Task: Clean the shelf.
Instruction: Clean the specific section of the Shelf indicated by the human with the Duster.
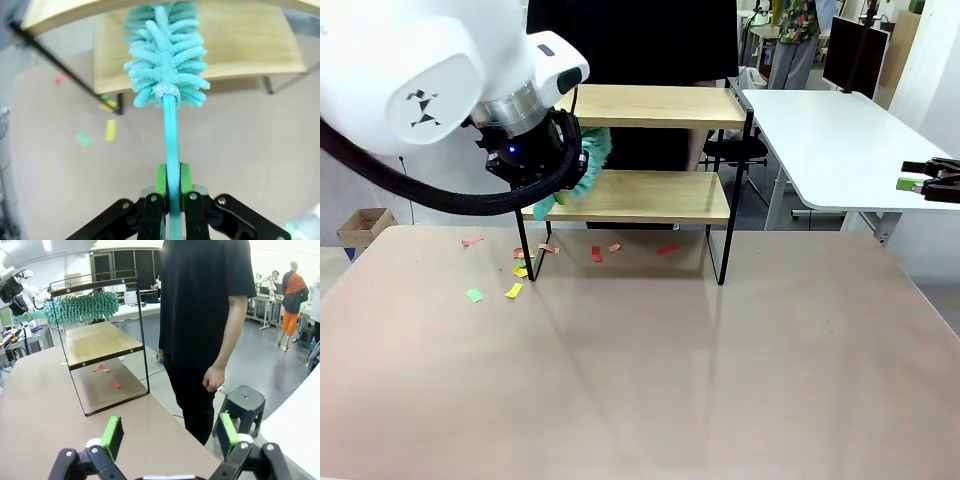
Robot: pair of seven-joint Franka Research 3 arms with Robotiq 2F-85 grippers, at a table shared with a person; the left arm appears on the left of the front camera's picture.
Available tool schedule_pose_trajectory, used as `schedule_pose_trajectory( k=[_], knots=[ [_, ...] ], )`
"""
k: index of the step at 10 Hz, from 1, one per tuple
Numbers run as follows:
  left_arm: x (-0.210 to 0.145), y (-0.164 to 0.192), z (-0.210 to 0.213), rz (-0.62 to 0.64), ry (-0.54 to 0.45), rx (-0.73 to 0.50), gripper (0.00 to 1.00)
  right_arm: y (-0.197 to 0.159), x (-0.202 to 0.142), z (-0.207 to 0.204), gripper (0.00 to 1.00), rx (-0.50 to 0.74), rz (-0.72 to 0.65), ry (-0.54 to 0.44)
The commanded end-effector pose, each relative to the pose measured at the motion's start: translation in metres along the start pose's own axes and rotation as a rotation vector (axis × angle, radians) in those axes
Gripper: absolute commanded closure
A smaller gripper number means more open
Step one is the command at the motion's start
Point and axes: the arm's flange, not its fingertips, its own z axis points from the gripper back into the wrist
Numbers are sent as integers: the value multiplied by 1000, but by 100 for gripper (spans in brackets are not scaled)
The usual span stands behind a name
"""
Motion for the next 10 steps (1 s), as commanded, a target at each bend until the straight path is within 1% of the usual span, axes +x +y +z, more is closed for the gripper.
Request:
schedule_pose_trajectory(
  k=[1,3,4,5,6,7,8,9,10],
  knots=[
    [-14,30,6,-145,48,-204,87,1,3,-2,0,2,6,-2],
    [-17,51,13,-291,77,-345,87,1,3,-2,0,2,6,-2],
    [-17,62,17,-324,84,-407,87,1,3,-2,0,2,6,-2],
    [-20,75,23,-382,104,-482,87,1,3,-2,0,2,6,-2],
    [-24,86,27,-409,182,-489,87,1,3,-2,0,2,6,-2],
    [-30,94,36,-446,207,-527,87,1,3,-2,0,2,6,-2],
    [-38,99,48,-486,221,-539,87,1,3,-2,0,2,6,-2],
    [-46,107,57,-511,259,-518,87,1,3,-2,0,2,6,-2],
    [-56,111,64,-506,327,-454,87,1,3,-2,0,2,6,-2]
  ],
)
